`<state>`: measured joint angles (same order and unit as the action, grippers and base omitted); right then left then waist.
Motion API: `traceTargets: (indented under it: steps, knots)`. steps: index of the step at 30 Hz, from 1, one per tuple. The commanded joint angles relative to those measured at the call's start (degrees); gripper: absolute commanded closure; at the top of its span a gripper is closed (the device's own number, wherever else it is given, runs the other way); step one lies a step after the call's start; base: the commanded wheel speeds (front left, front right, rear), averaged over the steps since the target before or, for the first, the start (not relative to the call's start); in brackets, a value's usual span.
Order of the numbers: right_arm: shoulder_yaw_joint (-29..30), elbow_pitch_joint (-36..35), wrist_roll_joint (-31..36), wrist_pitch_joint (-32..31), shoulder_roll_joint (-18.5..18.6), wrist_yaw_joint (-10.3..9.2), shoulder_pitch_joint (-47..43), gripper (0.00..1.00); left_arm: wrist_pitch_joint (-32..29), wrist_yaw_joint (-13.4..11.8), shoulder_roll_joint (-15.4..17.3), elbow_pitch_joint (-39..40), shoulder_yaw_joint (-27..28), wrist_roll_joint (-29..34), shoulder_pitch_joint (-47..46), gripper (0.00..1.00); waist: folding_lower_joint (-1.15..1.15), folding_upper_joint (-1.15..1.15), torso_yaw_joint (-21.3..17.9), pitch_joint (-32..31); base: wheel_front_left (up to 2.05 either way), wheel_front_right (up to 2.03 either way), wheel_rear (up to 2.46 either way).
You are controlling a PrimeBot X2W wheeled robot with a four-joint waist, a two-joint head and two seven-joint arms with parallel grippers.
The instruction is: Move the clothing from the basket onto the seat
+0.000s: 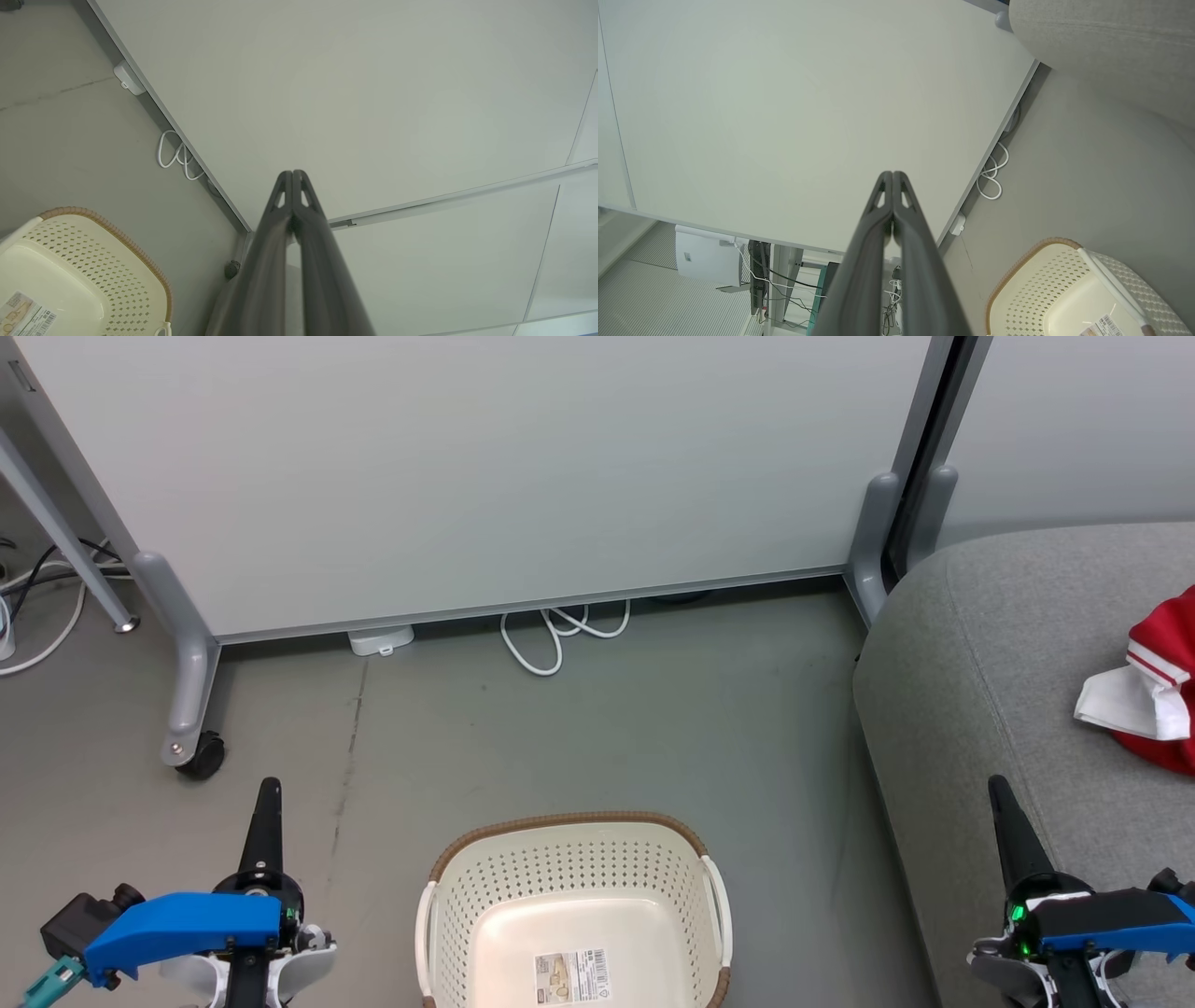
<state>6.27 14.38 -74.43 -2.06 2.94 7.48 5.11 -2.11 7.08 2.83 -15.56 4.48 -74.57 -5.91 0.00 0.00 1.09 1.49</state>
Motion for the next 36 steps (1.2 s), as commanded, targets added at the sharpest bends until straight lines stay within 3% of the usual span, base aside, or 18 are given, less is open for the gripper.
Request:
traceTargets:
  steps: [1, 36]
  knots:
    - [0.2, -0.5, -1.6, -0.5, 0.0, 0.02, 1.1, 1.0, -0.4, 0.3, 0.1, 0.7, 0.3, -1.5, -0.7, 1.0, 0.0, 0.0, 0.0, -0.1, 0.0, 0.0, 0.0]
    - [0.3, -0.4, -16.7, -4.3, -0.1, 0.02, 1.4, 1.0, -4.3, 0.6, 0.1, 1.6, 2.0, -16.5, -0.5, 1.0, 0.0, 0.0, -1.0, -1.2, 0.0, 0.0, 0.0]
